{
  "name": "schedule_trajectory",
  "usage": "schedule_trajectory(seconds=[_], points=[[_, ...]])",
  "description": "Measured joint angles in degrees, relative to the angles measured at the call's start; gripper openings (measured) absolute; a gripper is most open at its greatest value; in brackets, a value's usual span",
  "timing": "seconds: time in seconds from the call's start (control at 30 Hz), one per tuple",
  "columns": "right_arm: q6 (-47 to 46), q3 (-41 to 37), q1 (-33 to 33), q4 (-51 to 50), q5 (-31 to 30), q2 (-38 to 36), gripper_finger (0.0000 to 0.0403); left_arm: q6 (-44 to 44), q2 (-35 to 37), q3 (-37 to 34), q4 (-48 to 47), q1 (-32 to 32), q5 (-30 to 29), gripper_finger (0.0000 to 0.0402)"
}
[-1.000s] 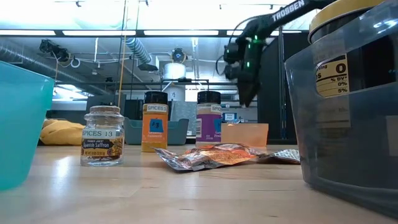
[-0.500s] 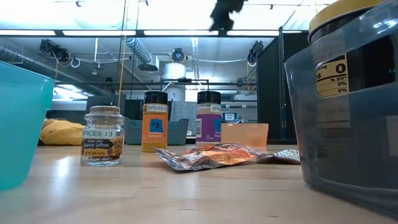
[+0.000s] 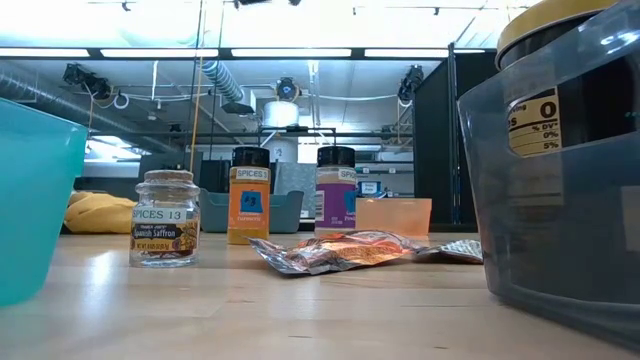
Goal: Sort spices by type
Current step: Put the brown seasoning bottle into the orange bin
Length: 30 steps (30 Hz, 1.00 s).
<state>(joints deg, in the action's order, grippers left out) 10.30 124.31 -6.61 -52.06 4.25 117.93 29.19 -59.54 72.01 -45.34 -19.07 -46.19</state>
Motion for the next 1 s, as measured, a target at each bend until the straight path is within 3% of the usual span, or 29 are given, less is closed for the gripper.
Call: schedule_trajectory(seconds=[0.4,0.73,0.87,1.0], points=[[-4.13,-0.1,-7.0,9.14,-0.17,14.02,0.0276,7.68,0.41,0.0,-10.16,0.02,-0.12,0.0321],[-6.87,-0.04,-7.9,12.84,-2.0,17.93,0.0276,11.6,0.42,-0.03,-18.74,0.04,-0.54,0.0321],[-6.11,-0.49,-7.94,12.39,-3.93,18.51,0.0273,16.24,3.25,-3.85,-23.36,1.46,-1.47,0.0321],[-6.07,-0.72,-7.94,10.94,-4.48,18.97,0.0273,18.05,9.99,-11.73,-19.05,1.86,0.78,0.0321]])
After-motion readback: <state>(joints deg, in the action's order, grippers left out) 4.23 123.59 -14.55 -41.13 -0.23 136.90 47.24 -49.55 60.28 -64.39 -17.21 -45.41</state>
